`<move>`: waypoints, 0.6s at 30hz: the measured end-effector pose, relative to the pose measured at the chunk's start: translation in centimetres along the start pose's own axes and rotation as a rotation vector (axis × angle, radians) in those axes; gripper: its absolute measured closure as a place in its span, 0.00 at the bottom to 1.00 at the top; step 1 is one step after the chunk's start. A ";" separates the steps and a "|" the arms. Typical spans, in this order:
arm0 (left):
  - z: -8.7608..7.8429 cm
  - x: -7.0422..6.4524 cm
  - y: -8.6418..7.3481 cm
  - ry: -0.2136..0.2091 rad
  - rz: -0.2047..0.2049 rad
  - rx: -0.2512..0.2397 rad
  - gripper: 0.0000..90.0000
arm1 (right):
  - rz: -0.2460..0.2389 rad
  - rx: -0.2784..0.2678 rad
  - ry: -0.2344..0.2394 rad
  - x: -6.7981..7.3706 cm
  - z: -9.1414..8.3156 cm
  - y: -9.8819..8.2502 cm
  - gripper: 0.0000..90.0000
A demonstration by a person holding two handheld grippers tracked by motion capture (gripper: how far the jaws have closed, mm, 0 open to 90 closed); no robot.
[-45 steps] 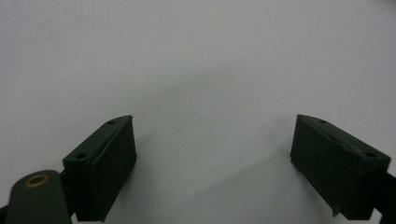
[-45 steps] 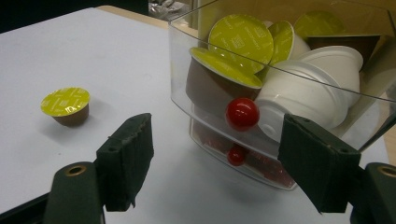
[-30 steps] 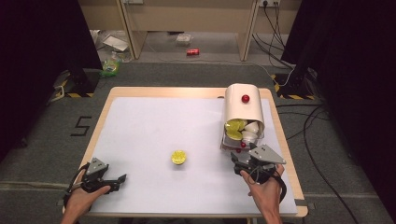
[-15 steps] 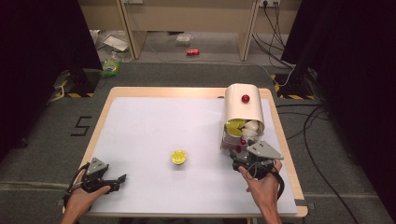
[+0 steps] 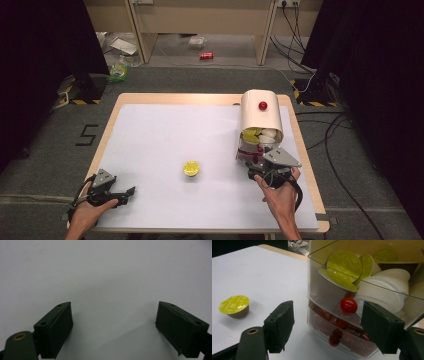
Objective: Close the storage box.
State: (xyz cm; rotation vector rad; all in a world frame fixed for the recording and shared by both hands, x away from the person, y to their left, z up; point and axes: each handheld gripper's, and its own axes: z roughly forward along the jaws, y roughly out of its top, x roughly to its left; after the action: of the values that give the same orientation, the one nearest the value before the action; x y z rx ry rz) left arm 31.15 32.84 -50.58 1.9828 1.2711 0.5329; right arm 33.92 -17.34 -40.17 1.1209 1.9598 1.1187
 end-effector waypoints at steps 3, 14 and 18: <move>0.0 0.0 0.0 0.000 0.000 0.000 0.15 | 0.002 0.001 -0.002 -0.1 0.1 0.1 0.30; 0.0 0.0 0.0 0.000 0.000 0.000 0.15 | 0.003 0.004 -0.002 -0.4 0.3 0.1 0.32; 0.0 0.0 0.0 0.000 0.000 0.000 0.15 | 0.005 0.008 -0.012 -0.6 0.3 -0.1 0.31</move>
State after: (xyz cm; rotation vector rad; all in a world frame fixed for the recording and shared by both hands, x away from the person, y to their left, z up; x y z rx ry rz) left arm 31.15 32.84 -50.59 1.9826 1.2710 0.5326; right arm 34.39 -17.80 -40.34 1.1354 1.9551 1.1052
